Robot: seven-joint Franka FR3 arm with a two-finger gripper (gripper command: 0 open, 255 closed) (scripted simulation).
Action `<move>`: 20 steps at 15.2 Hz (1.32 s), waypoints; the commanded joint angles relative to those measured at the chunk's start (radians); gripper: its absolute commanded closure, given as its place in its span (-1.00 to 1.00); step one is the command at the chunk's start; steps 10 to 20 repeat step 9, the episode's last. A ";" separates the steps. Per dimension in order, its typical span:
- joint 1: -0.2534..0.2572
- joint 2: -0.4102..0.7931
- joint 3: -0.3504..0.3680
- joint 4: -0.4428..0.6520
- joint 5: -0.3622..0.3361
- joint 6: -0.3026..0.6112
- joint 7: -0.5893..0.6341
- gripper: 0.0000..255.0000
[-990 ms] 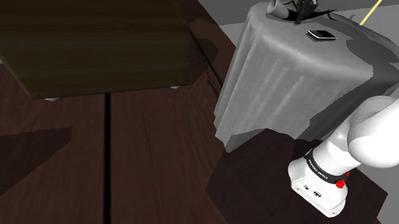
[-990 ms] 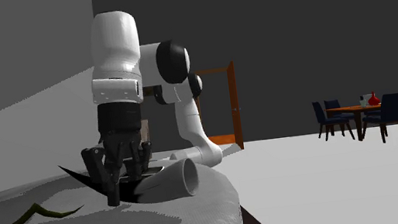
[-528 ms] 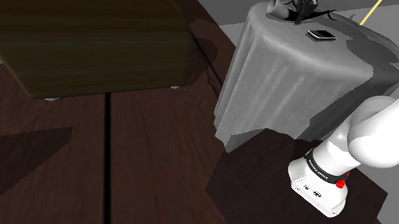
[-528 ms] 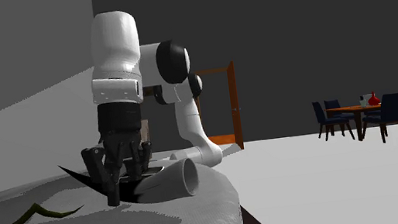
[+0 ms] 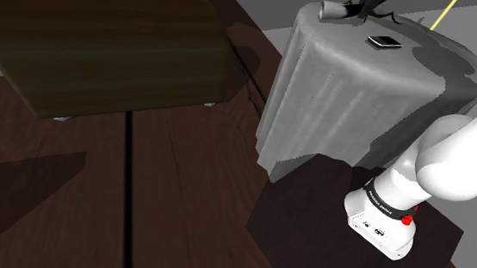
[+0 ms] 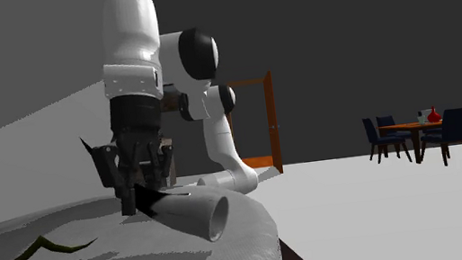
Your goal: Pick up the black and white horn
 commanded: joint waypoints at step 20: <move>0.005 0.025 -0.001 0.134 0.016 -0.113 -0.013 1.00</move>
